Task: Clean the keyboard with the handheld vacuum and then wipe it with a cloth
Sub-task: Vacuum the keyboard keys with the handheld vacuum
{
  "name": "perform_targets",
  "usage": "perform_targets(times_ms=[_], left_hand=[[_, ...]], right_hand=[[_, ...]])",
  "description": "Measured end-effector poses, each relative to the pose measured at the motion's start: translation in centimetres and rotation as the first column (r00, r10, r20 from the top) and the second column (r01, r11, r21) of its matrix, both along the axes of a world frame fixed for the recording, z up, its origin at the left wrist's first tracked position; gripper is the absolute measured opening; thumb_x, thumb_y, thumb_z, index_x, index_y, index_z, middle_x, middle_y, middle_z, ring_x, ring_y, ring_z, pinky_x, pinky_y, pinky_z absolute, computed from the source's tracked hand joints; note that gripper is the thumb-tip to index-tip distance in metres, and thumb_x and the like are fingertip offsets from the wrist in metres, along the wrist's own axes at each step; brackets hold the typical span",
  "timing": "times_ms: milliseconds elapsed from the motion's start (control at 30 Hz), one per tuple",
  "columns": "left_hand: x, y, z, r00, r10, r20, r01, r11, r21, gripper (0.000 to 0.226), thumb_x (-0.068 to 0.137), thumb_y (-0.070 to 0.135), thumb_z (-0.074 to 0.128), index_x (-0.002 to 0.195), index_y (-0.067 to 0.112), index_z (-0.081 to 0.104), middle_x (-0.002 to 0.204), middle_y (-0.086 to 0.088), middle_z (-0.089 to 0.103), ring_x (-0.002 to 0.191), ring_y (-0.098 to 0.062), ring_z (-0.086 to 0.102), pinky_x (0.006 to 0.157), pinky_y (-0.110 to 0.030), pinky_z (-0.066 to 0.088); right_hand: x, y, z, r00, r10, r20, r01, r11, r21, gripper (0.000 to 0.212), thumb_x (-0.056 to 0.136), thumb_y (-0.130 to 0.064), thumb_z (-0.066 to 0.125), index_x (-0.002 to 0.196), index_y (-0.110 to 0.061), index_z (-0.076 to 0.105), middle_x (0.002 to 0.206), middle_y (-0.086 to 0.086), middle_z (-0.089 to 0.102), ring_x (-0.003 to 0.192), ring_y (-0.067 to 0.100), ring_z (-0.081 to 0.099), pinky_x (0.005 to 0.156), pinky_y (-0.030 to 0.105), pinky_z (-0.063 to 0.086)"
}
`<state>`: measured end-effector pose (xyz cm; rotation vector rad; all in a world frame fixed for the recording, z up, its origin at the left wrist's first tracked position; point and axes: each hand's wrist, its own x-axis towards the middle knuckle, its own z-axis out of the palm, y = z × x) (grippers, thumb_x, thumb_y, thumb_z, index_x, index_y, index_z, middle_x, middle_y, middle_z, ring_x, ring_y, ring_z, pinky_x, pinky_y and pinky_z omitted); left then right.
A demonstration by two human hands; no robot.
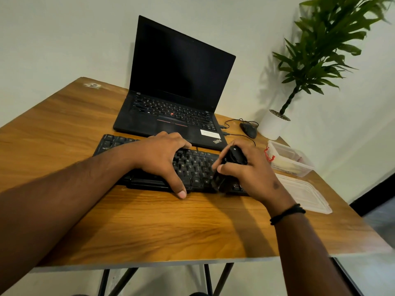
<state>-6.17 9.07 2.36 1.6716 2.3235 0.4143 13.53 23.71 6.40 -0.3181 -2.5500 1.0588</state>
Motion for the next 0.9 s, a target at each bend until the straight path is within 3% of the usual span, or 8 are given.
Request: perform_targets(times_ms=[233,367,467,633,767,833,900], left_hand=[[0.0,0.0,-0.1,1.0,0.001,0.002,-0.001,1.0,0.008,0.132,0.046,0.076,0.086,0.154,0.033,0.026,0.149,0.015,0.032,0.136,-0.012,0.027,0.112,-0.041,0.035],[0.0,0.0,-0.1,1.0,0.001,0.004,-0.001,1.0,0.007,0.132,0.046,0.075,0.086,0.155,0.032,0.025,0.15,0.015,0.031,0.137,-0.013,0.026,0.113,-0.042,0.035],[0.1,-0.1,-0.2,1.0,0.001,-0.001,-0.001,1.0,0.007,0.133,0.046,0.076,0.086,0.155,0.032,0.025,0.151,0.015,0.03,0.139,-0.014,0.026,0.113,-0.042,0.034],[0.1,-0.1,-0.2,1.0,0.0,-0.004,0.0,1.0,0.008,0.134,0.045,0.076,0.085,0.156,0.032,0.025,0.153,0.015,0.029,0.14,-0.014,0.026,0.114,-0.042,0.034],[0.1,0.0,-0.2,1.0,0.001,-0.002,-0.001,1.0,0.008,0.134,0.044,0.077,0.085,0.155,0.031,0.025,0.151,0.015,0.03,0.138,-0.014,0.027,0.113,-0.042,0.035],[0.0,0.0,-0.3,1.0,-0.001,-0.006,0.001,1.0,0.01,0.135,0.044,0.078,0.085,0.155,0.031,0.025,0.15,0.016,0.031,0.137,-0.013,0.028,0.113,-0.043,0.035],[-0.1,0.0,-0.3,1.0,-0.001,-0.007,0.001,1.0,0.007,0.137,0.04,0.082,0.083,0.155,0.032,0.026,0.149,0.016,0.031,0.136,-0.013,0.028,0.113,-0.043,0.035]], right_hand=[[-0.2,0.0,-0.3,0.997,-0.082,0.015,0.081,0.996,0.04,0.026,0.065,-0.039,0.07,0.086,-0.025,0.064,0.095,0.004,0.069,0.095,0.023,0.067,0.082,0.054,0.057],[0.0,0.5,-0.4,0.983,-0.179,-0.029,0.181,0.979,0.095,0.018,0.076,-0.024,0.074,0.089,-0.018,0.063,0.091,0.001,0.066,0.09,0.02,0.064,0.077,0.046,0.058],[0.2,0.6,-0.4,0.988,-0.155,0.021,0.153,0.985,0.074,0.023,0.067,-0.032,0.074,0.084,-0.02,0.064,0.089,0.002,0.068,0.09,0.023,0.065,0.078,0.049,0.056],[0.5,1.2,-0.6,0.98,-0.2,0.006,0.199,0.979,0.052,0.023,0.068,-0.026,0.075,0.084,-0.015,0.063,0.084,0.006,0.065,0.084,0.023,0.064,0.068,0.039,0.053],[0.3,0.9,-1.1,0.91,-0.399,-0.113,0.41,0.908,0.093,0.016,0.086,-0.017,0.069,0.097,-0.01,0.06,0.08,-0.004,0.058,0.07,0.003,0.057,0.048,0.009,0.043],[-0.1,-0.5,-1.8,0.905,-0.393,-0.16,0.401,0.916,0.017,0.014,0.089,-0.017,0.067,0.098,-0.01,0.058,0.083,-0.002,0.058,0.071,-0.002,0.058,0.049,0.006,0.045],[-0.9,-2.4,-2.7,0.929,-0.323,-0.182,0.31,0.946,-0.096,0.016,0.088,-0.021,0.069,0.097,-0.014,0.058,0.09,-0.001,0.062,0.08,0.001,0.063,0.058,0.014,0.054]])
